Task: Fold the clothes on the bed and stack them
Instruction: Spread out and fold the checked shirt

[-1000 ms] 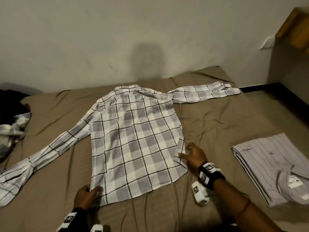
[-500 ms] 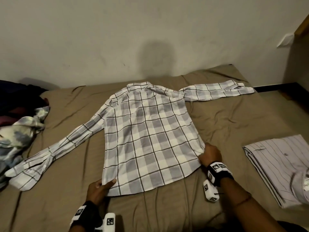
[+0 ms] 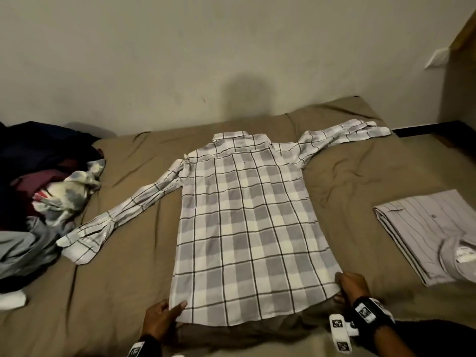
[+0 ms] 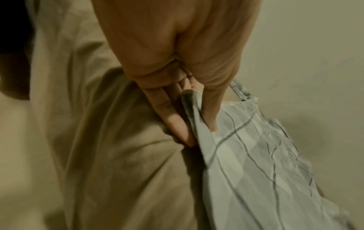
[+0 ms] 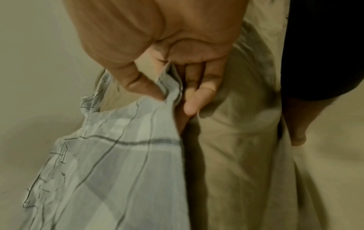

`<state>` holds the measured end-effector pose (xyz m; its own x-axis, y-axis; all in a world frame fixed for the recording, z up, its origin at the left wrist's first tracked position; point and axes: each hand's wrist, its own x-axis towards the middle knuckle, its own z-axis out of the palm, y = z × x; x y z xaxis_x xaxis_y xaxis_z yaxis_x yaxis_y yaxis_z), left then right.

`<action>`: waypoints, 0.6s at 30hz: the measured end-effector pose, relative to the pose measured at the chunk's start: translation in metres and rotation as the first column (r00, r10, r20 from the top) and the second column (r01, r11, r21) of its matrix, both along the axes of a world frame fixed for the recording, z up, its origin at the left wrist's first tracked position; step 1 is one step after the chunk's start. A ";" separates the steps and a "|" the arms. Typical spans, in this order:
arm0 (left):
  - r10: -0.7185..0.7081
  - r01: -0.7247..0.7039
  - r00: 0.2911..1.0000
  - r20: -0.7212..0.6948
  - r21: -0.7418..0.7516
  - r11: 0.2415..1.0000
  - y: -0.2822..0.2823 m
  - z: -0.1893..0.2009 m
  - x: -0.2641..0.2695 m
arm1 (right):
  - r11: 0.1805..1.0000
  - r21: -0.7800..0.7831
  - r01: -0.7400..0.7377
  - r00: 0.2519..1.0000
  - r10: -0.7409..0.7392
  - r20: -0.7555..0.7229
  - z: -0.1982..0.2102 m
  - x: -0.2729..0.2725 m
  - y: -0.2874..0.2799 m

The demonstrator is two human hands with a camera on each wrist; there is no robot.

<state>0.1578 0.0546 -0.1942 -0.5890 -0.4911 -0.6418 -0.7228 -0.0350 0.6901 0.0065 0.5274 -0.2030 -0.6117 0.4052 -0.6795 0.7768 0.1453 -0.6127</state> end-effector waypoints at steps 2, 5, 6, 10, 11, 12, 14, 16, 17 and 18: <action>0.083 -0.085 0.996 0.025 0.053 0.995 0.003 0.000 0.002 | 1.000 -0.026 0.004 1.000 -0.004 0.009 -0.007 0.000 0.002; 0.160 -0.165 0.986 0.044 0.136 0.977 0.002 0.003 0.007 | 0.996 0.041 -0.083 0.996 0.083 -0.018 -0.009 0.000 0.006; 0.175 -0.179 0.984 0.042 0.130 0.975 0.001 0.005 0.009 | 0.990 0.091 -0.110 0.993 0.114 -0.032 -0.009 0.001 0.010; 0.205 -0.205 0.979 0.010 0.116 0.972 -0.001 0.011 0.017 | 0.933 0.257 -0.253 0.966 0.258 0.013 -0.004 0.004 0.021; 0.202 -0.203 0.979 0.023 0.099 0.974 -0.002 0.010 0.020 | 0.906 0.292 -0.307 0.951 0.305 0.055 -0.003 0.008 0.020; 0.202 -0.204 0.979 0.040 0.082 0.975 0.000 0.009 0.020 | 0.878 0.328 -0.348 0.937 0.335 0.097 0.000 0.010 0.020; 0.190 -0.194 0.978 0.083 0.033 0.980 0.001 0.009 0.022 | 0.833 0.377 -0.405 0.914 0.379 0.144 0.002 0.016 0.014; 0.150 -0.152 0.981 0.121 0.006 0.988 0.000 0.007 0.022 | 0.808 0.405 -0.428 0.904 0.388 0.180 0.006 0.017 0.011; 0.113 -0.110 0.984 0.140 -0.033 0.993 0.001 0.007 0.022 | 0.810 0.414 -0.415 0.910 0.370 0.189 0.008 0.017 0.012; 0.073 -0.055 0.982 0.173 -0.106 0.993 0.001 0.008 0.022 | 0.821 0.414 -0.394 0.919 0.338 0.204 0.011 0.017 0.012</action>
